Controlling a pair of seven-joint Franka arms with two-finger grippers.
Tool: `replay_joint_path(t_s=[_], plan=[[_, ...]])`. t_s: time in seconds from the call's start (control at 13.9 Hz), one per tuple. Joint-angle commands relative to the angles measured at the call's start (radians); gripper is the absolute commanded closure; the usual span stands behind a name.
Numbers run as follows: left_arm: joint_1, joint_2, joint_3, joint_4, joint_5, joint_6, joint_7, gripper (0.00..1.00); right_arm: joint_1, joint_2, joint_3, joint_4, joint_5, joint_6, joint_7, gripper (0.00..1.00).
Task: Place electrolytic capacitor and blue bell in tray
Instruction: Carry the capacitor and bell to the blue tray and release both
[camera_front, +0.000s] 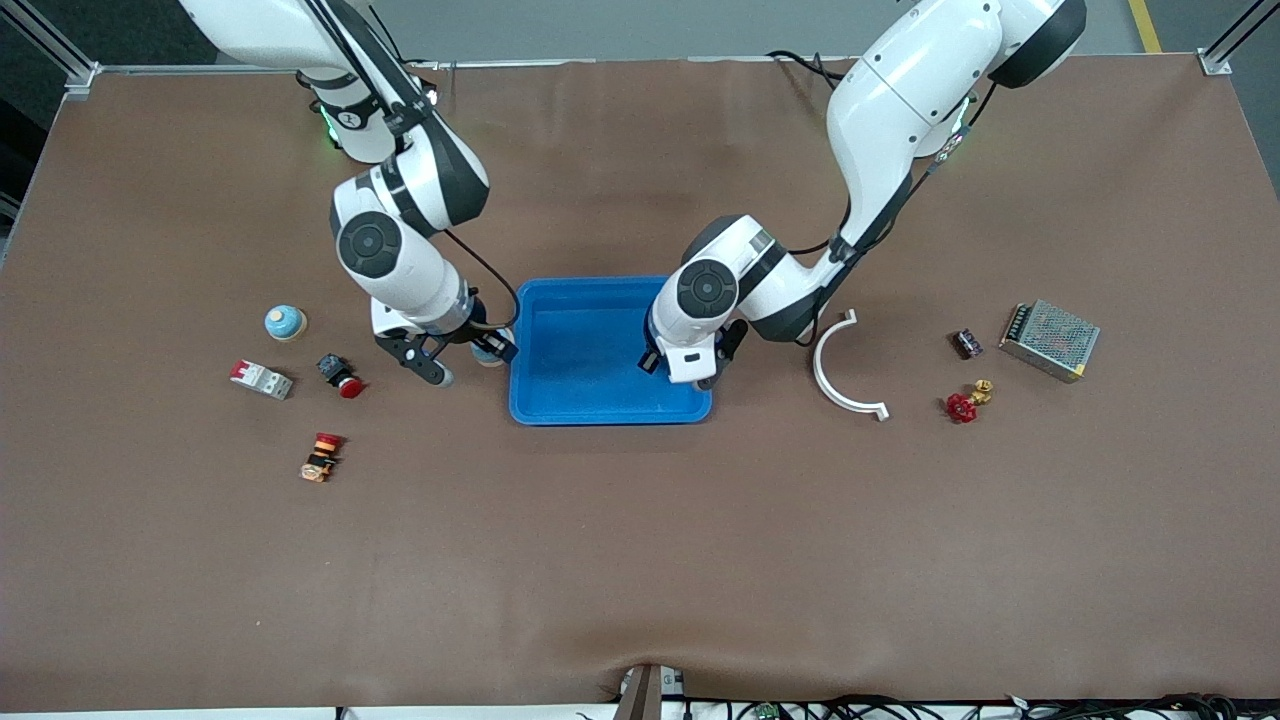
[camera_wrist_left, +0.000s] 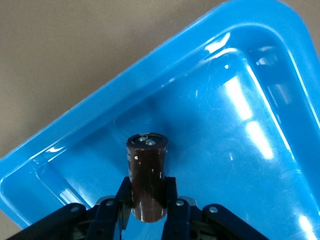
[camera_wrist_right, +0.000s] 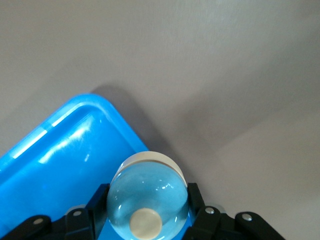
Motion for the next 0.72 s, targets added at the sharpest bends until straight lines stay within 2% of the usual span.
replay_joint_path(t_s=[0.0,0.07,0.36,0.5,0.65], plan=[[-0.006,-0.002,0.007,0.023,0.023,0.003,-0.019,0.12,0.057,0.019,-0.012,-0.001,-0.011,0.026,0.065,1.0],[-0.006,-0.013,0.013,0.023,0.025,0.003,-0.019,0.0,0.074,0.031,-0.012,-0.001,-0.013,0.042,0.09,1.0],[0.023,-0.091,0.031,0.038,0.035,-0.05,-0.011,0.0,0.14,0.097,-0.018,-0.001,-0.089,0.118,0.216,1.0],[0.078,-0.162,0.036,0.009,0.037,-0.087,-0.022,0.0,0.154,0.133,-0.017,-0.001,-0.134,0.15,0.271,1.0],[0.133,-0.22,0.036,-0.025,0.038,-0.142,-0.001,0.0,0.177,0.162,-0.018,-0.001,-0.142,0.181,0.294,1.0]])
